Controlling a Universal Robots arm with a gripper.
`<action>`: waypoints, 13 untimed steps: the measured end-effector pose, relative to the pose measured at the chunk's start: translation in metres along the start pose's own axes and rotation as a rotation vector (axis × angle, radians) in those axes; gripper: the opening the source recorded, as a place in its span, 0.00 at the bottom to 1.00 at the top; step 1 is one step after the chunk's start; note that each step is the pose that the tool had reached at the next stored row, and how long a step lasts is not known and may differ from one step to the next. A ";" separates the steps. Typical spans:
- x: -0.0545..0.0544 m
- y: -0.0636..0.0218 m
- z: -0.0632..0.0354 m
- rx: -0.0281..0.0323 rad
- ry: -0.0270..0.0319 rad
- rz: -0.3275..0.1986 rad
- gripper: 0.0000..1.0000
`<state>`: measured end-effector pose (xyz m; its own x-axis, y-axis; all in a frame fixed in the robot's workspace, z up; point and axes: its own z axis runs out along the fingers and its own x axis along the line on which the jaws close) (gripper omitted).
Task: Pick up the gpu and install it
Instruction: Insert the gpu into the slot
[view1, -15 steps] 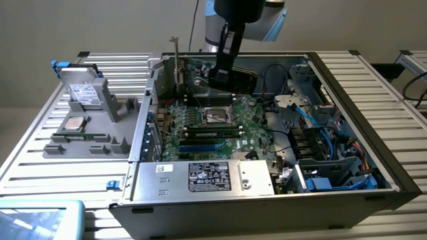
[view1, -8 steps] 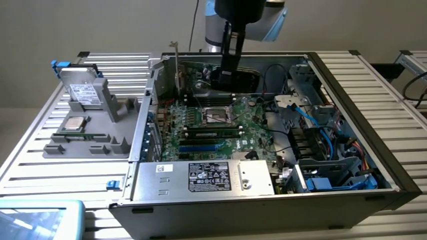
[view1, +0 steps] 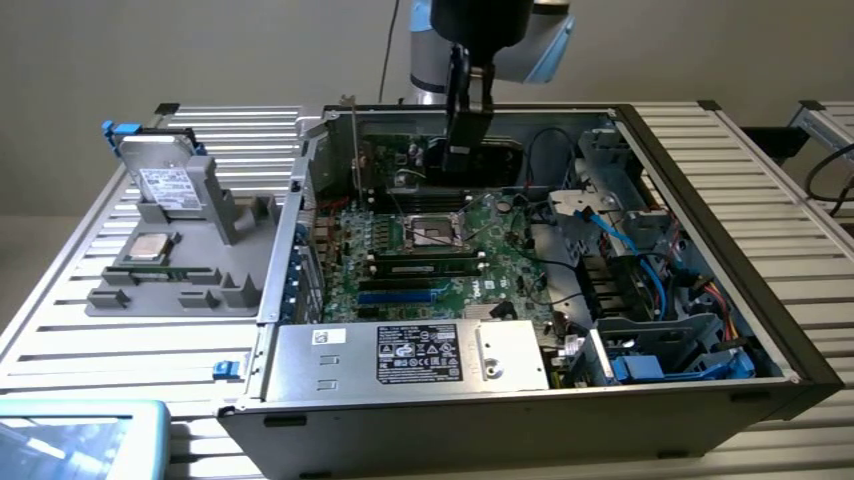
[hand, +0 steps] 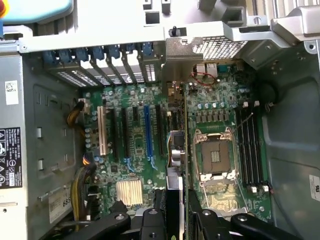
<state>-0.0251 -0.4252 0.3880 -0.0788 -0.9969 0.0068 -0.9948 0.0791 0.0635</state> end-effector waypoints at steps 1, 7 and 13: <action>0.000 0.0000 0.0002 0.0005 0.0063 -0.009 0.28; 0.000 0.0000 0.0004 0.0011 0.0131 -0.020 0.28; 0.000 0.0011 0.0065 0.0020 0.0151 -0.020 0.28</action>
<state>-0.0266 -0.4248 0.3816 -0.0579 -0.9981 0.0206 -0.9963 0.0591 0.0618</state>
